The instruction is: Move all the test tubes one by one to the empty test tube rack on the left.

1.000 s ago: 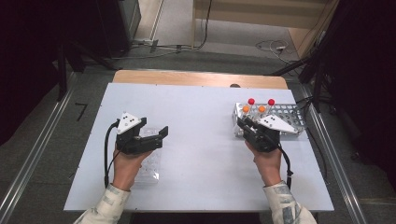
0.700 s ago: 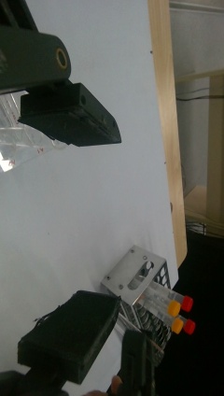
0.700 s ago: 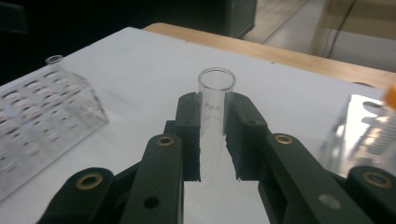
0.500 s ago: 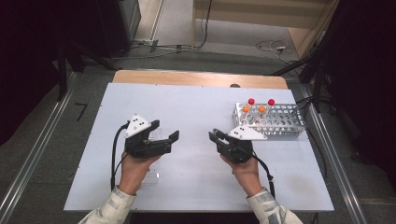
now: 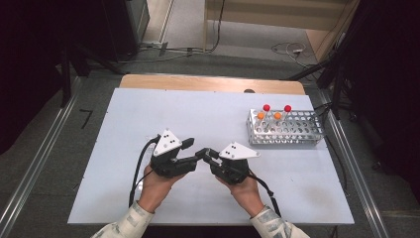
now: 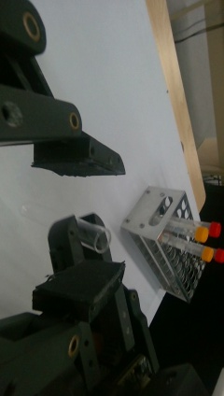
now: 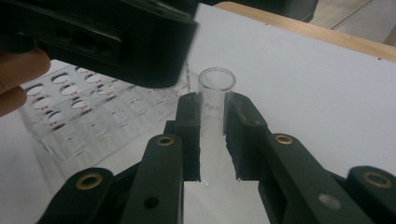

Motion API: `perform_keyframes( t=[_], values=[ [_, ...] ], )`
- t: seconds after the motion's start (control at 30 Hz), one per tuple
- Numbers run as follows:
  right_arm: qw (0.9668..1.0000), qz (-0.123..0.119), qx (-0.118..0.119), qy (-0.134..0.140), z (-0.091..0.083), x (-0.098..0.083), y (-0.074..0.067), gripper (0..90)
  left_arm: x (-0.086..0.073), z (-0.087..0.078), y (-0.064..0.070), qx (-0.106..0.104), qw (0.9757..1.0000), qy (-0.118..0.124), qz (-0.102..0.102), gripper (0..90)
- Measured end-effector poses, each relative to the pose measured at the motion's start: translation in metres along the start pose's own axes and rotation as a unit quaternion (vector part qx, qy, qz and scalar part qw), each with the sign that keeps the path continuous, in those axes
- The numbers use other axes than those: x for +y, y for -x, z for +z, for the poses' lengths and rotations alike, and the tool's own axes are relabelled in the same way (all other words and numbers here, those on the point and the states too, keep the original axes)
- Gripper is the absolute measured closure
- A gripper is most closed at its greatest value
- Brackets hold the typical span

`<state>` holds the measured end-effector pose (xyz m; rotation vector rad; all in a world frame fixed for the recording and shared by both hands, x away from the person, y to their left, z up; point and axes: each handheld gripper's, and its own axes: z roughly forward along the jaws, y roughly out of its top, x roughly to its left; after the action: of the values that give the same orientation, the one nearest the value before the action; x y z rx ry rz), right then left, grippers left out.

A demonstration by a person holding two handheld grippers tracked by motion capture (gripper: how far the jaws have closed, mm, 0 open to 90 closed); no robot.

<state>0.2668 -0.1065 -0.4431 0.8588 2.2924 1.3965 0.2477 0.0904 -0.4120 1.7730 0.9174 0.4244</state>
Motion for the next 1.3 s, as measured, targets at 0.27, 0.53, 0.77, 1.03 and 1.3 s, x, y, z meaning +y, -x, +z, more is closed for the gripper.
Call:
perform_keyframes(
  t=[0.27,0.53,0.77,1.03,1.3],
  values=[
    [0.9999,-0.015,0.003,-0.004,0.005,-0.002,-0.009,72.8,-0.002,0.005,0.002,-0.011,0.9998,-0.017,-0.003,65.0],
    [0.9998,-0.018,-0.003,0.001,0.004,-0.001,-0.009,72.8,-0.004,0.009,0.002,-0.01,0.9996,-0.027,-0.005,71.7],
    [0.9996,-0.028,-0.008,0.001,0.005,-0.002,-0.011,72.7,-0.004,0.01,0.001,-0.01,0.9993,-0.034,-0.007,75.6],
    [0.9996,-0.027,-0.004,0.001,0.005,-0.003,-0.012,67.5,-0.004,0.009,0.0,-0.004,0.9995,-0.031,-0.008,76.9],
    [0.9995,-0.031,0.01,-0.003,0.004,-0.001,-0.01,48.3,-0.002,0.004,-0.004,0.002,0.9997,-0.017,-0.015,77.0]
  ],
)
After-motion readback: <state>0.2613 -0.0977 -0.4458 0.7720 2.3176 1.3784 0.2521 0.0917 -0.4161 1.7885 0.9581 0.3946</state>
